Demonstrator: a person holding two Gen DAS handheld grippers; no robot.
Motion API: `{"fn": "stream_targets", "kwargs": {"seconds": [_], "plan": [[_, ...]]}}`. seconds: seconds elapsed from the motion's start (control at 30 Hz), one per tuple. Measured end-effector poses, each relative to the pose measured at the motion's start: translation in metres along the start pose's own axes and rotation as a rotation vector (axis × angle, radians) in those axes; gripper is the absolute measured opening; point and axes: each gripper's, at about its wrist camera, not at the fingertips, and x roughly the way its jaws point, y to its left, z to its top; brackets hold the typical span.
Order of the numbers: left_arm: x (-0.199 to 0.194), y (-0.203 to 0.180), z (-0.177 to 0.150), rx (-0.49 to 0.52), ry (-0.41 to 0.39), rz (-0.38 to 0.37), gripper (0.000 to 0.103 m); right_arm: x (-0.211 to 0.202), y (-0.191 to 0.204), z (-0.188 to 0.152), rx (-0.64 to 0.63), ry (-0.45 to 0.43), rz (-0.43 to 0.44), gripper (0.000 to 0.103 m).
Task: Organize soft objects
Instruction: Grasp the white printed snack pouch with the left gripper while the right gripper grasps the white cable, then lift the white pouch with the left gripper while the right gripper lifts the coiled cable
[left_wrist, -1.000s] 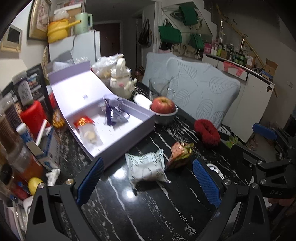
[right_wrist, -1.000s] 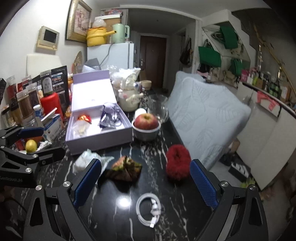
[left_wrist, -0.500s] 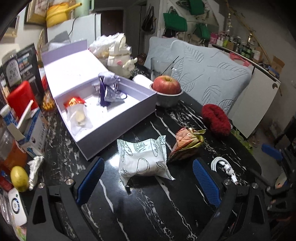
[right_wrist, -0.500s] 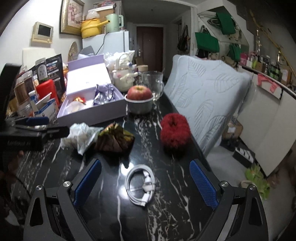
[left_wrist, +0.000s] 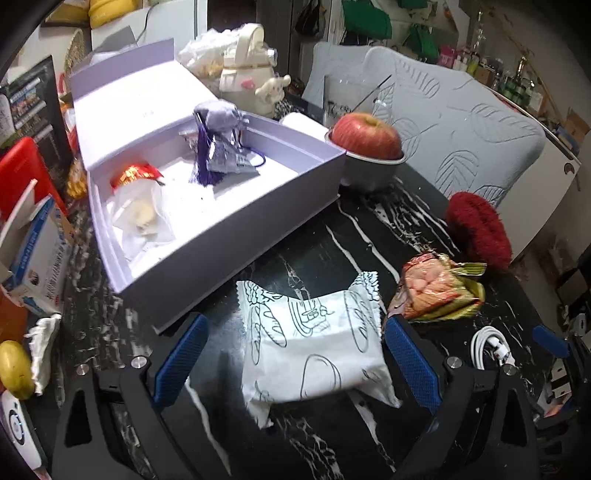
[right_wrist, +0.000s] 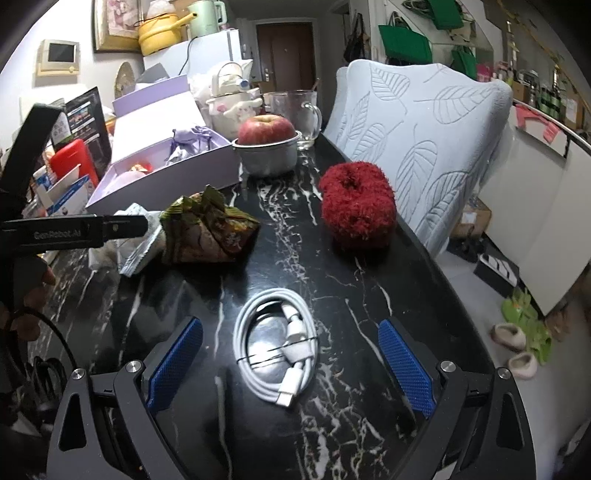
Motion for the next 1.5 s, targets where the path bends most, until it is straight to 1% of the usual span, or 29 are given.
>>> {"fn": "stream_targets", "kwargs": {"seconds": [0.13, 0.23, 0.27, 0.33, 0.4, 0.43, 0.53, 0.6, 0.67, 0.77, 1.03, 1.1, 1.17, 1.2, 1.27, 1.4, 1.5], "plan": [[0.016, 0.005, 0.0, -0.023, 0.043, -0.035, 0.098, 0.003, -0.002, 0.003, 0.003, 0.002, 0.015, 0.098], [0.028, 0.008, -0.001, -0.043, 0.082, -0.081, 0.098, 0.006, -0.002, 0.003, 0.003, 0.005, 0.026, 0.098], [0.031, 0.009, -0.001, -0.049, 0.088, -0.099, 0.098, 0.007, -0.002, 0.003, 0.007, 0.005, 0.033, 0.098], [0.032, 0.009, -0.001, -0.048, 0.083, -0.103, 0.097, 0.008, -0.003, 0.002, 0.018, 0.008, 0.037, 0.098], [0.033, 0.008, -0.002, -0.039, 0.081, -0.106, 0.09, 0.009, -0.004, 0.002, 0.026, 0.004, 0.038, 0.098], [0.033, 0.008, -0.002, -0.037, 0.081, -0.113, 0.083, 0.009, -0.004, 0.002, 0.026, 0.002, 0.04, 0.098], [0.032, 0.007, -0.006, -0.041, 0.081, -0.154, 0.072, 0.01, -0.004, 0.001, 0.018, -0.002, 0.038, 0.098], [0.029, 0.003, -0.008, -0.029, 0.08, -0.159, 0.07, 0.011, -0.004, -0.001, 0.015, 0.0, 0.04, 0.098], [0.024, 0.001, -0.012, -0.011, 0.075, -0.145, 0.07, 0.012, -0.005, -0.003, 0.025, 0.005, 0.05, 0.096], [0.016, 0.004, -0.02, -0.019, 0.081, -0.15, 0.07, 0.013, -0.008, -0.009, 0.045, 0.005, 0.069, 0.094], [-0.009, 0.011, -0.048, -0.017, 0.085, -0.117, 0.07, 0.013, 0.003, -0.01, -0.001, 0.01, 0.065, 0.088], [-0.013, 0.012, -0.054, -0.022, 0.088, -0.118, 0.07, 0.015, 0.006, -0.01, -0.005, 0.007, 0.052, 0.084], [-0.018, 0.014, -0.059, -0.031, 0.091, -0.122, 0.07, 0.016, 0.009, -0.009, -0.021, 0.01, 0.01, 0.069], [-0.019, 0.014, -0.062, -0.033, 0.092, -0.123, 0.07, 0.017, 0.011, -0.008, -0.036, 0.012, -0.013, 0.065], [-0.023, 0.015, -0.066, -0.032, 0.091, -0.118, 0.07, 0.017, 0.013, -0.009, -0.051, 0.009, -0.028, 0.052], [-0.028, 0.014, -0.072, -0.01, 0.089, -0.1, 0.07, 0.015, 0.015, -0.011, -0.062, 0.007, -0.027, 0.051], [-0.03, 0.012, -0.073, -0.006, 0.087, -0.103, 0.07, 0.012, 0.017, -0.013, -0.069, 0.017, -0.007, 0.051]]}}
